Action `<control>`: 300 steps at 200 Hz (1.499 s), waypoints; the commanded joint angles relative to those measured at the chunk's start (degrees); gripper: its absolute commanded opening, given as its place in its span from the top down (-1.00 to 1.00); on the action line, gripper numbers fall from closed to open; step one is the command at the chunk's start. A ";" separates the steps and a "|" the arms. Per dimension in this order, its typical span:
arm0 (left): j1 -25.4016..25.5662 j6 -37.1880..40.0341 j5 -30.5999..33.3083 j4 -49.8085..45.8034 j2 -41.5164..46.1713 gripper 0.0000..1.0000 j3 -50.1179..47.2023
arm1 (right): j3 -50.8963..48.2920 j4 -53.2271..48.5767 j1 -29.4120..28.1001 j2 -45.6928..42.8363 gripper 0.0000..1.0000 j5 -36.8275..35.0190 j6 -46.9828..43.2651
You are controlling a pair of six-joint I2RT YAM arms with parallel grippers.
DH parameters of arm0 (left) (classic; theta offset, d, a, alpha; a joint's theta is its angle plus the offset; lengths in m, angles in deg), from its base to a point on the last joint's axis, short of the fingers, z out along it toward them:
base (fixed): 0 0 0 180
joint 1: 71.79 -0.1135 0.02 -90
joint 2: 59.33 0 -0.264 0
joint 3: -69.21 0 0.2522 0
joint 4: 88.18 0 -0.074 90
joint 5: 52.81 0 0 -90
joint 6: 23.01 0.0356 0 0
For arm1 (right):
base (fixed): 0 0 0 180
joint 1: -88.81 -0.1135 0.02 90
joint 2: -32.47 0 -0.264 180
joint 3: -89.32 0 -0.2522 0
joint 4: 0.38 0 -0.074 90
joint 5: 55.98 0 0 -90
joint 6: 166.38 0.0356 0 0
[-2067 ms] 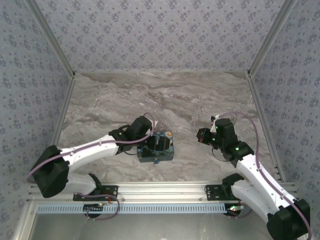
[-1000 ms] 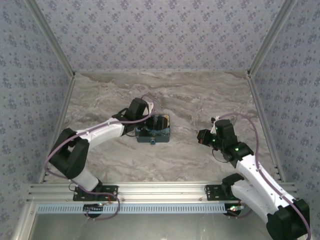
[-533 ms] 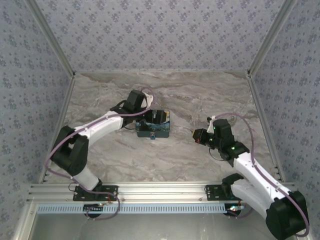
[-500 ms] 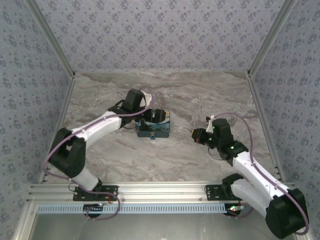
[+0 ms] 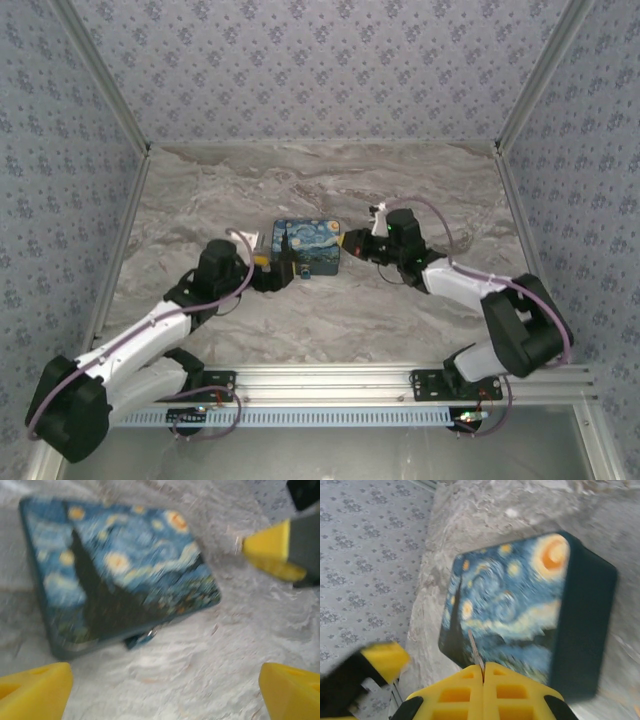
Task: Unlock a padlock with a key
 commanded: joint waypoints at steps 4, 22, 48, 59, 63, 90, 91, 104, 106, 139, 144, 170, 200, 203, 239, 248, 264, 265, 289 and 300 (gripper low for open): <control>0.54 -3.27 3.43 6.02 4.69 -0.98 -2.94 | 5.68 3.51 -0.56 6.93 1.00 2.14 -0.83; 0.52 -3.64 1.23 3.70 3.86 -0.99 -2.76 | 8.66 5.89 0.39 12.75 1.00 3.96 -0.48; 0.53 -6.48 -3.64 4.77 -1.56 -0.98 -2.22 | 11.74 9.22 2.05 19.11 1.00 6.33 1.42; 0.53 -7.41 -5.61 6.91 -4.12 -0.93 -2.34 | 12.48 7.73 2.22 20.14 1.00 6.02 0.70; 0.61 -7.57 -6.05 7.74 -5.09 -0.91 -2.43 | 12.51 7.39 2.17 20.32 1.00 5.94 0.31; 0.71 -8.06 -6.92 11.71 -9.38 -0.91 -2.43 | 11.20 4.17 1.90 20.14 1.00 5.13 -1.07; 0.69 -8.04 -6.93 11.85 -9.57 -0.91 -2.43 | 11.17 4.03 1.86 20.20 1.00 5.12 -1.09; 0.75 -8.06 -7.14 13.01 -11.16 -0.91 -2.11 | 10.00 3.04 1.51 20.00 1.00 4.91 -1.53; 0.80 -8.06 -7.28 13.25 -11.41 -0.91 -2.04 | 9.82 2.91 1.43 19.99 1.00 4.83 -1.57; 1.35 -8.09 -7.19 15.76 -14.31 -0.92 -1.86 | 6.42 1.43 0.12 18.82 1.00 2.92 -1.58; 1.57 -8.19 -7.28 16.31 -14.84 -0.91 -1.95 | 5.95 1.52 -0.15 18.62 1.00 2.86 -1.38; 2.41 -7.52 -8.49 18.56 -18.40 -0.67 -1.39 | 4.47 0.92 -1.89 17.11 1.00 1.45 -1.46; 3.06 -6.62 -8.48 23.52 -23.18 -0.56 -1.68 | 3.28 0.65 -2.90 16.34 1.00 0.47 -1.15; 3.11 -6.60 -8.42 24.28 -23.61 -0.55 -1.79 | 3.22 0.65 -2.86 16.31 1.00 0.46 -1.13; 3.27 -4.63 -6.43 31.59 -27.63 -0.54 -3.24 | 2.43 1.46 -3.17 16.29 1.00 0.03 -0.31; 3.38 -4.21 -5.73 33.41 -28.40 -0.54 -3.80 | 2.30 1.59 -3.26 16.29 1.00 0.02 -0.29; 3.66 -3.18 -4.55 36.48 -29.51 -0.54 -4.74 | 2.42 1.61 -3.44 16.33 1.00 -0.12 -0.28; 3.65 -3.10 -4.47 36.63 -29.57 -0.54 -4.82 | 2.39 1.61 -3.45 16.36 1.00 -0.13 -0.30; 5.39 0.20 -1.82 38.15 -30.63 -0.48 -5.18 | 2.45 1.69 -3.53 16.46 1.00 -0.28 -0.41; 6.14 1.36 -0.53 38.71 -31.41 -0.47 -5.18 | 2.57 1.70 -3.67 16.39 1.00 -0.33 -0.46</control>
